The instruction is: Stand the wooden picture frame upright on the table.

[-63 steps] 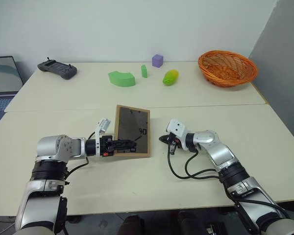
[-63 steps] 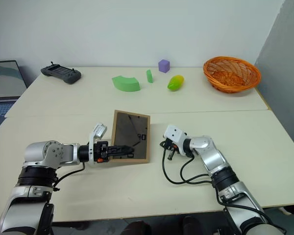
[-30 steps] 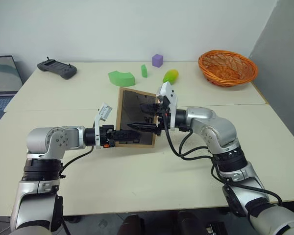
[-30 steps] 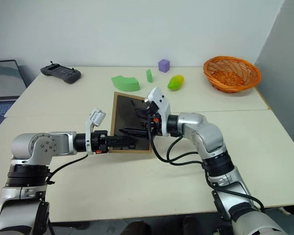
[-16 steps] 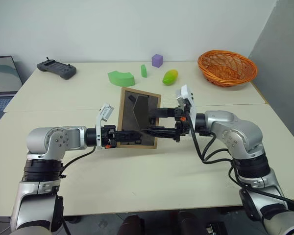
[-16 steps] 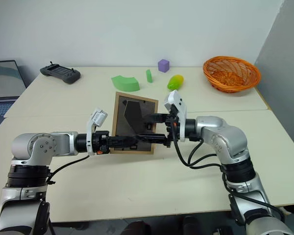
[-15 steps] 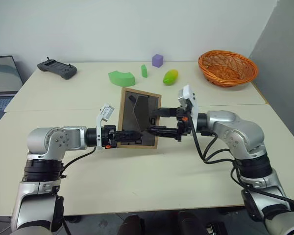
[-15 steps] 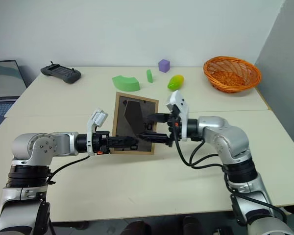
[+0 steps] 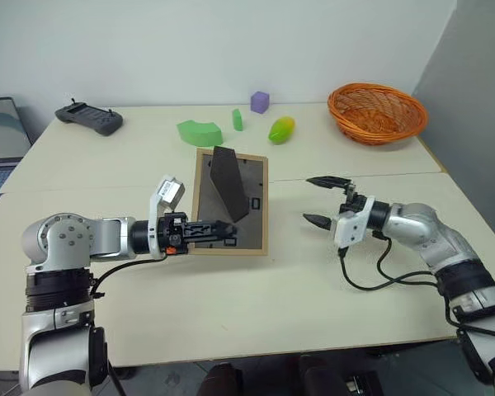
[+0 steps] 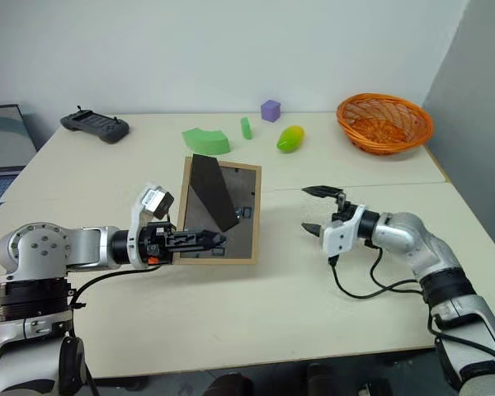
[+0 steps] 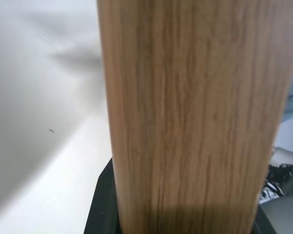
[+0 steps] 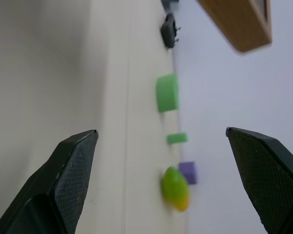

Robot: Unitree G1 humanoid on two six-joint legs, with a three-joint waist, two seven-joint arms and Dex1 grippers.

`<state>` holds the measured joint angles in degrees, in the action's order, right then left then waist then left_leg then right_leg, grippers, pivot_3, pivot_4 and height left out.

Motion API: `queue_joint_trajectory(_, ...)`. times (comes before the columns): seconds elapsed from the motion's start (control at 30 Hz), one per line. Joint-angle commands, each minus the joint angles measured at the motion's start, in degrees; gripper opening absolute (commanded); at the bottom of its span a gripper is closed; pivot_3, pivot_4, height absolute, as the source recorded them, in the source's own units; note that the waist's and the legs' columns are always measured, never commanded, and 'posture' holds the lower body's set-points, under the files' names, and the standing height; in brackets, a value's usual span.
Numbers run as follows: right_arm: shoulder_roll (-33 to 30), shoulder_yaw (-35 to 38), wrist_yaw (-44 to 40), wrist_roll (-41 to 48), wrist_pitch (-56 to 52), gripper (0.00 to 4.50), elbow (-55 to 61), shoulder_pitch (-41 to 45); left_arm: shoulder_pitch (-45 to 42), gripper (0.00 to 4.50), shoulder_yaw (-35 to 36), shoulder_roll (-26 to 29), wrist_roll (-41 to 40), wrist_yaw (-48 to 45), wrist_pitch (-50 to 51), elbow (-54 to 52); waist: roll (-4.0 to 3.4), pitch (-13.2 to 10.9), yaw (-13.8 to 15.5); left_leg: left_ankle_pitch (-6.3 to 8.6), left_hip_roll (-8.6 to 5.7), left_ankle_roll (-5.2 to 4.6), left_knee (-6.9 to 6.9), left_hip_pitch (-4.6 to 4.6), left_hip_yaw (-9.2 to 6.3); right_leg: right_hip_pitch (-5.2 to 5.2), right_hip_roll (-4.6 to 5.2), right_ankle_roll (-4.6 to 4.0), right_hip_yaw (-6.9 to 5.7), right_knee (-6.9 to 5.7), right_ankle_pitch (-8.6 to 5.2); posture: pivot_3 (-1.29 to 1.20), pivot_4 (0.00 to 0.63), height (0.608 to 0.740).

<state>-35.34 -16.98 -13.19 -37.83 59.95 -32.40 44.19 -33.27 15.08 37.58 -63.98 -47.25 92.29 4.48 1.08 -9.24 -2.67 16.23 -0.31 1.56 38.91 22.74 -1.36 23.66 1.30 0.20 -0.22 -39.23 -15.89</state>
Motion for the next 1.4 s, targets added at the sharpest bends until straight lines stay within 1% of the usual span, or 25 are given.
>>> queue_joint_trajectory(0.03, 2.66, -2.19, 19.99, -13.71, 3.88, 4.46, -1.81, 5.50, 0.24, 0.85, 0.39, 0.67, -7.07, 3.57, 0.21, -2.05, 0.02, -0.01, -0.06, -0.01, 0.02, 0.03, 0.00, 0.01, -0.02, 0.02, -0.02, -0.02, 0.00, 0.00, -0.01, 0.00, 0.150, 0.740)
queue_joint_trajectory(0.17, 5.36, -6.07, 32.08, -21.75, 2.67, 4.46, -2.27, 9.14, 0.72, 0.85, 0.44, 0.80, -11.06, 7.56, 0.21, -1.60, 0.02, -0.01, 0.40, -0.05, -0.01, 0.09, 0.00, 0.04, -0.04, 0.04, -0.02, -0.03, 0.01, 0.03, -0.01, 0.00, 0.150, 0.740)
queue_joint_trajectory(0.3, 6.43, -10.33, 37.98, -26.50, 1.70, 4.46, -4.23, 11.11, 0.25, 0.85, 0.84, 0.50, -13.57, 10.66, 0.21, -0.37, 0.02, -0.01, 0.89, -0.05, -0.07, 0.09, 0.00, 0.04, -0.03, 0.03, 0.02, -0.04, 0.02, 0.01, -0.01, 0.00, 0.150, 0.740)
queue_joint_trajectory(0.37, 6.98, -12.04, 39.77, -27.43, 1.23, 4.46, -5.77, 11.92, -0.11, 0.85, 0.99, 0.05, -14.71, 12.09, 0.21, -0.03, 0.03, 0.00, 0.89, -0.05, -0.08, 0.09, 0.00, 0.03, -0.04, 0.02, 0.02, -0.04, 0.00, 0.00, -0.01, 0.00, 0.150, 0.740)
queue_joint_trajectory(0.5, 7.44, -14.14, 40.98, -27.29, 0.54, 3.80, -8.11, 13.58, -0.36, 0.85, 1.07, -0.35, -16.63, 14.37, 0.21, 0.28, 0.03, 0.00, 0.83, -0.05, -0.08, 0.09, 0.00, 0.03, -0.03, 0.01, 0.02, -0.04, 0.01, 0.00, -0.01, 0.00, 0.150, 0.740)
queue_joint_trajectory(0.53, 7.36, -14.38, 41.45, -27.21, 0.42, 3.52, -8.40, 13.89, -0.29, 0.85, 1.06, -0.31, -16.92, 14.68, 0.21, 0.26, 0.03, 0.00, 0.79, -0.05, -0.07, 0.09, 0.00, 0.03, -0.03, 0.01, 0.02, -0.04, 0.01, 0.01, -0.01, 0.00, 0.150, 0.740)
queue_joint_trajectory(0.6, 7.09, -14.61, 42.25, -26.96, 0.10, 3.15, -9.03, 14.52, 0.04, 0.85, 1.11, -0.05, -17.64, 15.19, 0.21, 0.35, 0.03, 0.00, 0.75, -0.05, -0.07, 0.09, -0.01, 0.03, -0.03, 0.01, 0.02, -0.04, 0.01, 0.00, -0.01, 0.00, 0.150, 0.740)
queue_joint_trajectory(0.67, 6.85, -14.88, 42.76, -26.60, 0.00, 2.63, -9.66, 15.00, 0.36, 0.85, 1.12, 0.17, -18.42, 15.69, 0.21, 0.39, 0.03, 0.00, 0.71, -0.05, -0.07, 0.09, -0.01, 0.02, -0.03, 0.01, 0.01, -0.04, 0.01, 0.00, -0.01, 0.00, 0.150, 0.740)
queue_joint_trajectory(0.8, 5.73, -15.49, 43.30, -26.50, 0.20, 1.86, -9.78, 14.85, 1.04, 0.85, 0.71, 0.48, -19.56, 16.21, 0.21, -0.03, 0.03, 0.00, 0.72, -0.05, -0.06, 0.09, -0.01, 0.03, -0.03, 0.01, 0.01, -0.04, 0.01, 0.01, -0.01, 0.00, 0.150, 0.740)
queue_joint_trajectory(0.83, 5.35, -15.61, 43.44, -26.42, 0.35, 1.70, -9.63, 14.78, 1.00, 0.85, 0.68, 0.55, -19.70, 16.34, 0.21, 0.21, 0.03, 0.00, 0.72, -0.05, -0.06, 0.09, -0.01, 0.02, -0.03, 0.01, 0.01, -0.04, 0.01, 0.00, -0.01, 0.00, 0.150, 0.740)
queue_joint_trajectory(0.9, 4.49, -15.66, 43.47, -26.10, 0.81, 1.59, -9.13, 14.62, 0.77, 0.85, 0.80, 0.61, -19.83, 16.75, 0.18, 0.91, 0.03, 0.00, 0.74, -0.05, -0.06, 0.09, -0.01, 0.03, -0.04, 0.01, 0.01, -0.04, 0.00, 0.00, -0.01, 0.00, 0.150, 0.740)
queue_joint_trajectory(0.93, 4.10, -15.58, 43.40, -25.87, 1.00, 1.58, -8.86, 14.54, 0.74, 1.54, 0.84, 0.67, -19.94, 16.88, 0.11, 1.08, 0.03, 0.00, 0.76, -0.05, -0.07, 0.09, -0.01, 0.03, -0.03, 0.01, 0.01, -0.04, 0.00, 0.00, -0.01, 0.00, 0.150, 0.740)
queue_joint_trajectory(0.97, 3.77, -15.45, 43.19, -25.51, 1.20, 1.55, -8.71, 14.51, 0.78, 1.66, 0.92, 0.80, -20.04, 16.86, -0.01, 1.21, 0.03, 0.00, 0.78, -0.05, -0.07, 0.09, -0.01, 0.03, -0.04, 0.00, 0.01, -0.04, 0.00, 0.01, -0.01, 0.00, 0.150, 0.740)
queue_joint_trajectory(1.0, 3.43, -15.32, 42.90, -25.05, 1.35, 1.41, -8.54, 14.51, 0.85, 1.93, 1.11, 0.91, -20.22, 17.02, -0.25, 1.37, 0.03, 0.00, 0.78, -0.05, -0.07, 0.09, -0.01, 0.03, -0.03, -0.01, 0.02, -0.04, 0.00, 0.01, -0.01, 0.00, 0.150, 0.740)
queue_joint_trajectory(1.03, 3.08, -15.07, 42.01, -23.96, 1.89, 1.30, -8.67, 14.57, 0.89, 2.16, 1.49, 1.16, -20.10, 17.16, -0.86, 1.50, 0.03, 0.00, 0.77, -0.05, -0.07, 0.09, -0.01, 0.03, -0.04, -0.01, 0.02, -0.04, 0.00, 0.01, -0.01, 0.00, 0.150, 0.740)
queue_joint_trajectory(1.1, 2.38, -14.27, 39.39, -20.53, 3.78, 1.29, -9.12, 14.65, 0.65, 2.54, 2.79, 2.25, -19.75, 17.07, -2.21, 2.05, 0.03, 0.00, 0.74, -0.05, -0.06, 0.09, -0.01, 0.02, -0.03, -0.01, 0.01, -0.04, 0.00, 0.01, -0.01, 0.00, 0.150, 0.740)
queue_joint_trajectory(1.17, 1.80, -13.56, 34.91, -14.70, 6.63, 1.29, -10.27, 14.69, 0.08, 2.96, 4.67, 4.20, -18.11, 16.90, -4.20, 3.43, 0.05, -0.01, 0.70, -0.05, -0.05, 0.09, -0.01, 0.02, -0.05, -0.01, 0.01, -0.04, -0.02, 0.01, -0.01, 0.00, 0.150, 0.740)
queue_joint_trajectory(1.23, 1.86, -14.23, 26.75, -3.61, 10.27, 1.29, -13.08, 14.76, -0.04, 3.28, 5.97, 7.21, -14.76, 15.23, -7.36, 3.58, 0.06, -0.02, 0.56, -0.05, -0.05, 0.08, -0.02, 0.02, -0.04, -0.02, 0.01, -0.04, -0.01, 0.04, -0.01, 0.00, 0.150, 0.740)
queue_joint_trajectory(1.27, 1.75, -16.00, 19.19, 5.91, 10.42, 1.29, -13.46, 14.18, -0.03, 3.60, 6.65, 9.30, -12.66, 14.04, -9.54, 3.11, 0.06, -0.02, 0.42, -0.05, -0.04, 0.08, -0.02, 0.00, -0.04, -0.05, 0.01, -0.04, -0.03, 0.06, -0.01, 0.00, 0.150, 0.740)
queue_joint_trajectory(1.3, 1.59, -17.68, 10.63, 15.24, 8.72, 1.29, -12.63, 13.14, 0.34, 3.71, 6.90, 11.34, -10.54, 12.55, -11.76, 1.97, 0.06, -0.02, 0.25, -0.05, -0.01, 0.08, -0.03, -0.01, -0.05, -0.10, 0.00, -0.04, -0.08, 0.10, -0.01, 0.00, 0.150, 0.740)
queue_joint_trajectory(1.33, 1.29, -19.31, 1.84, 23.31, 5.75, 1.29, -10.80, 11.87, 0.81, 3.97, 7.29, 12.86, -9.15, 11.44, -13.39, 0.71, 0.07, -0.03, 0.02, -0.04, 0.00, 0.07, -0.04, -0.02, -0.06, -0.12, 0.00, -0.04, -0.08, 0.12, -0.01, 0.00, 0.150, 0.740)
queue_joint_trajectory(1.4, 0.72, -20.54, -14.12, 37.10, -2.37, 1.29, -5.53, 9.17, 1.84, 4.31, 7.50, 14.47, -6.39, 10.19, -16.71, -1.59, 0.07, -0.03, -0.35, -0.04, 0.03, 0.06, -0.04, -0.03, -0.11, -0.21, 0.00, -0.04, -0.13, 0.20, -0.01, 0.00, 0.150, 0.740)
